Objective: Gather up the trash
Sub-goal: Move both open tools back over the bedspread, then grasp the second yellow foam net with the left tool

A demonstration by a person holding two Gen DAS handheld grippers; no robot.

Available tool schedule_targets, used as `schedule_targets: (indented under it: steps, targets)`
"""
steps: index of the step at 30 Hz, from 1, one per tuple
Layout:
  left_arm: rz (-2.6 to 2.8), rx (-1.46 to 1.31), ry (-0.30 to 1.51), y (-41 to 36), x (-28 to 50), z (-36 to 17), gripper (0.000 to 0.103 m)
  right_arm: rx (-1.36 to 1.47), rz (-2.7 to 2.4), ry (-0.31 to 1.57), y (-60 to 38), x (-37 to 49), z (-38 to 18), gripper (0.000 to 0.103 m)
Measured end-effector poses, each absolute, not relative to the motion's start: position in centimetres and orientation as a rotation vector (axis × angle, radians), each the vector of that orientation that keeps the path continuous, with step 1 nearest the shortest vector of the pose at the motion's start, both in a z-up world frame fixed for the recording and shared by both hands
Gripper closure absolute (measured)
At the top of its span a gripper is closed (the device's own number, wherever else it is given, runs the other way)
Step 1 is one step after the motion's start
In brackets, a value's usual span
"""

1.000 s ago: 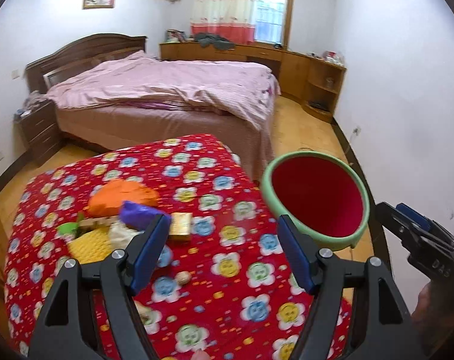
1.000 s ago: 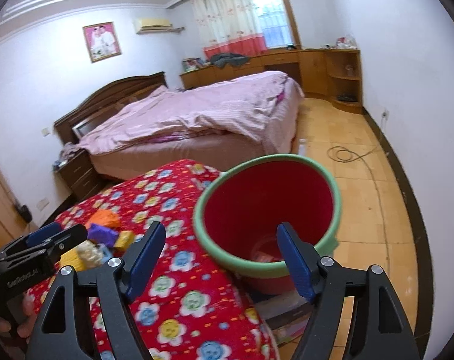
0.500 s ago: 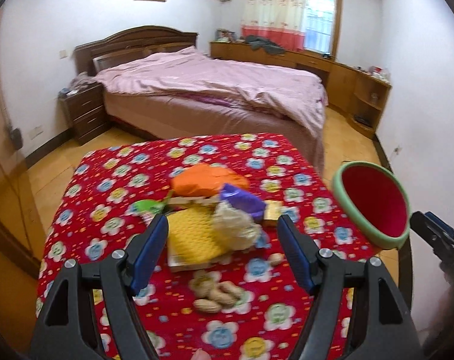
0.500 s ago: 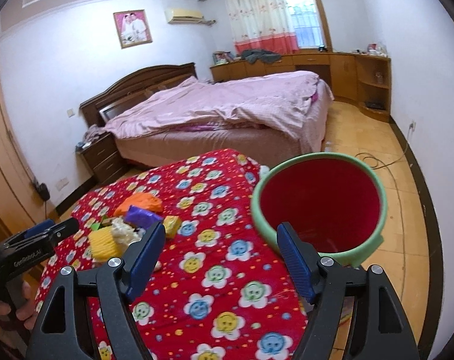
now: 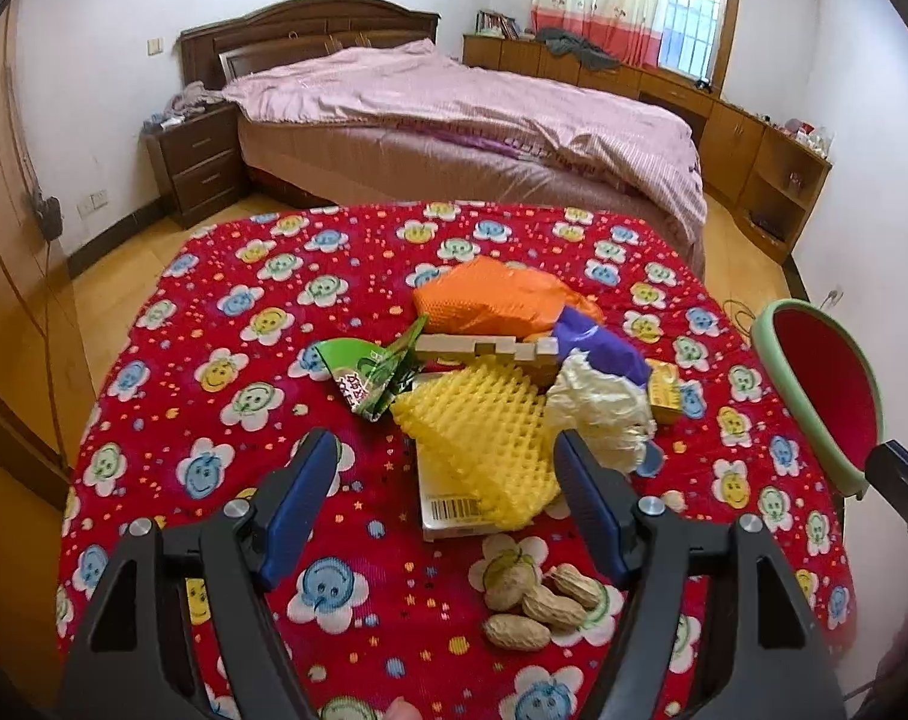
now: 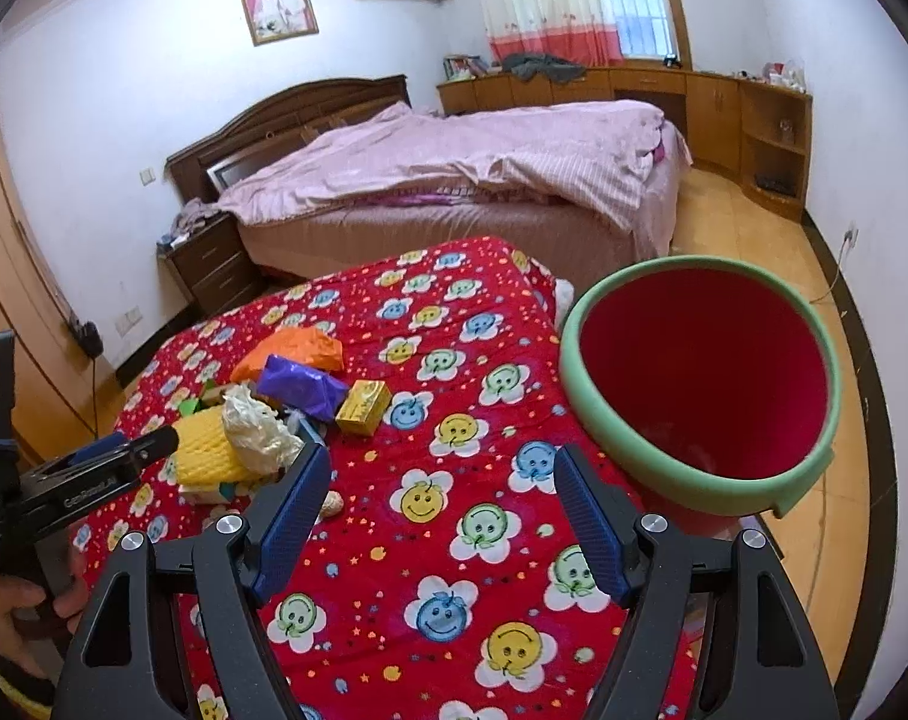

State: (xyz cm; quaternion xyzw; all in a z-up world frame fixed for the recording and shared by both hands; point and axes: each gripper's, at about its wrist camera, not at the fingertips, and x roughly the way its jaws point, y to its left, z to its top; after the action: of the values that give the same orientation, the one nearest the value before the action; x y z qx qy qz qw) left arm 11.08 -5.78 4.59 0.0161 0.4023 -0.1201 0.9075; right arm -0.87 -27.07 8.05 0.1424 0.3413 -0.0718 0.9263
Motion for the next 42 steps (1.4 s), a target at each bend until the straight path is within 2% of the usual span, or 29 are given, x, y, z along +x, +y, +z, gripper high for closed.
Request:
schedule_targets:
  steps: [8, 15, 18, 28, 29, 30, 34, 36, 42]
  targets:
    - [-0.233, 0.025, 0.889, -5.8, 13.9, 1.9, 0.029, 0.305, -0.145, 0.748, -27.1, 0.9, 6.3, 0.025]
    - [-0.279, -0.067, 0.925, -4.9, 14.9, 0.8, 0.045, 0.302, -0.130, 0.779, -26.7, 2.0, 5.0, 0.025]
    - [-0.295, -0.089, 0.935, -4.9, 14.9, 0.7, 0.048, 0.303, -0.120, 0.790, -26.4, 2.2, 4.7, 0.025]
    - [-0.306, -0.161, 0.961, -4.7, 15.6, 0.3, 0.048, 0.292, -0.102, 0.781, -25.8, 1.8, 5.0, 0.025]
    - [-0.323, -0.172, 0.961, -4.7, 15.6, 0.2, 0.051, 0.291, -0.102, 0.780, -25.7, 1.7, 5.0, 0.025]
    - [-0.331, -0.177, 0.959, -4.7, 15.6, 0.2, 0.061, 0.291, -0.102, 0.780, -25.6, 1.6, 5.0, 0.025]
    - [-0.341, -0.173, 0.929, -4.7, 15.2, 0.7, 0.076, 0.289, -0.102, 0.780, -25.6, 1.6, 5.0, 0.025]
    - [-0.361, -0.183, 0.915, -4.4, 14.7, 1.2, 0.092, 0.289, -0.101, 0.779, -25.5, 1.5, 5.0, 0.025]
    - [-0.389, -0.217, 0.857, -3.4, 13.1, 3.0, 0.093, 0.276, -0.083, 0.777, -24.7, 1.4, 5.4, 0.025]
